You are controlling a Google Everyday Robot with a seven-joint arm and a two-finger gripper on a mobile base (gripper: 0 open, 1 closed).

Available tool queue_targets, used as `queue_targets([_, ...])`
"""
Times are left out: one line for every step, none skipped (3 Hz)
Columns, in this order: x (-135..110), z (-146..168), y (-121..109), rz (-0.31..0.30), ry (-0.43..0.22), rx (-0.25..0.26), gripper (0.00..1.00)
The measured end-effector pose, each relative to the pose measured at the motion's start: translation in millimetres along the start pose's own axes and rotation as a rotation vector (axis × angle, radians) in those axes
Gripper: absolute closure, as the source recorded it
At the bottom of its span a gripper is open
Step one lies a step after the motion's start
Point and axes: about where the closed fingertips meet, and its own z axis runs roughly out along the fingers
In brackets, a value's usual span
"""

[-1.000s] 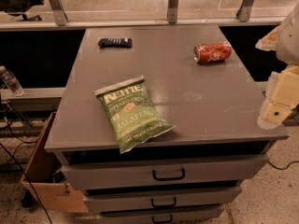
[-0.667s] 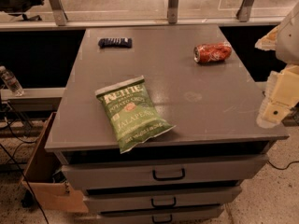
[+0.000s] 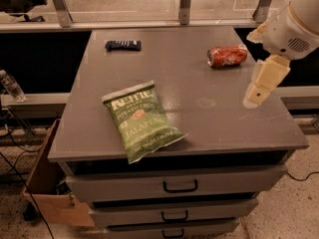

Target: Place coke can upright

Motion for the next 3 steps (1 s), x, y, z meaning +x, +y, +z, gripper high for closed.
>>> queue_targets([-12, 35, -55, 0.004, -0.094, 0.026, 0.0])
queue_targets([-20, 66, -102, 0.017, -0.161, 0.03, 0.0])
queue_targets([-29, 94, -144, 0.025, -0.2, 0.038, 0.0])
